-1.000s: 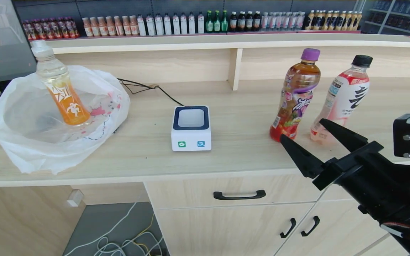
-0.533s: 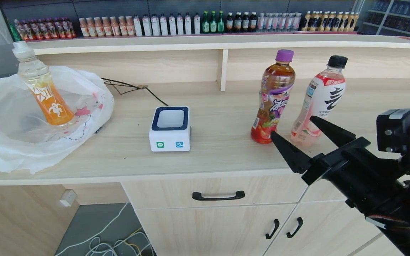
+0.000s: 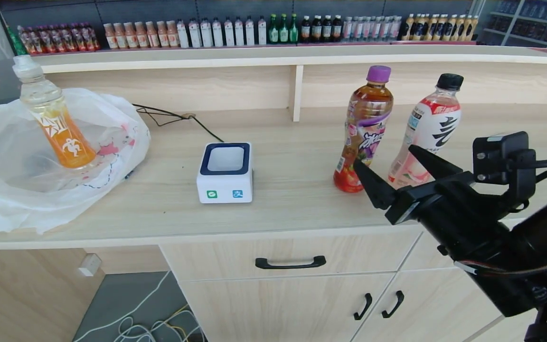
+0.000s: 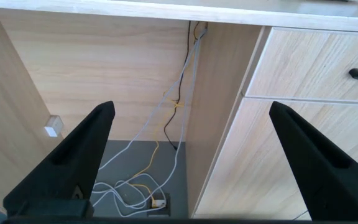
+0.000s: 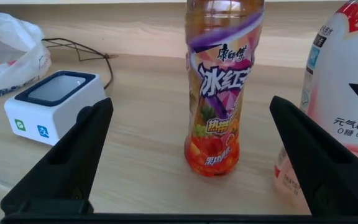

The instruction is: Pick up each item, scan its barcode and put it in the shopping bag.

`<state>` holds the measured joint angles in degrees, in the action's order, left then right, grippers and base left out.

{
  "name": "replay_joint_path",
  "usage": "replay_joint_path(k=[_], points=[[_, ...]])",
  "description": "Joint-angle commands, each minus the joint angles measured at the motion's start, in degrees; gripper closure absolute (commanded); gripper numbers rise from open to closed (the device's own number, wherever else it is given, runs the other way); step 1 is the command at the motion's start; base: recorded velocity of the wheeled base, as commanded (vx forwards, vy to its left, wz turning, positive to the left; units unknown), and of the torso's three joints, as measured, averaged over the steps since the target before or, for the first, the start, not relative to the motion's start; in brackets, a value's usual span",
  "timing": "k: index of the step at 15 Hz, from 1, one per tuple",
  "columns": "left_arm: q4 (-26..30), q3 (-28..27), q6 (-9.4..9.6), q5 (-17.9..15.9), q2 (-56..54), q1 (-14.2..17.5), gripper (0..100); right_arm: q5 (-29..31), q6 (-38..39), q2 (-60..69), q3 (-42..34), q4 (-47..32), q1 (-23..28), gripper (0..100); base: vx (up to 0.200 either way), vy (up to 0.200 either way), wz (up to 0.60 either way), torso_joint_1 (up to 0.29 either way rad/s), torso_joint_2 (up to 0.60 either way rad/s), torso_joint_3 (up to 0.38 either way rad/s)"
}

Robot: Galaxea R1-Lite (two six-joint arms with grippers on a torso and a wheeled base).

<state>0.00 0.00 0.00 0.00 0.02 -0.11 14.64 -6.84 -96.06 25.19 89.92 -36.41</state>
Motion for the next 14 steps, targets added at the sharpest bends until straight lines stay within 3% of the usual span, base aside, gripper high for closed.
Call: replay_joint_path(k=[1, 14], points=[[0.0, 0.0, 0.0, 0.0, 0.0, 0.0, 0, 0.4, 0.3, -3.0, 2.1, 0.1, -0.1, 0, 0.0, 0.0, 0.0, 0.0, 0.0, 0.0], [0.0, 0.0, 0.0, 0.0, 0.0, 0.0, 0, 3.4, -4.1, -8.3, 9.9, 0.1, -0.5, 0, 0.0, 0.0, 0.0, 0.0, 0.0, 0.0]])
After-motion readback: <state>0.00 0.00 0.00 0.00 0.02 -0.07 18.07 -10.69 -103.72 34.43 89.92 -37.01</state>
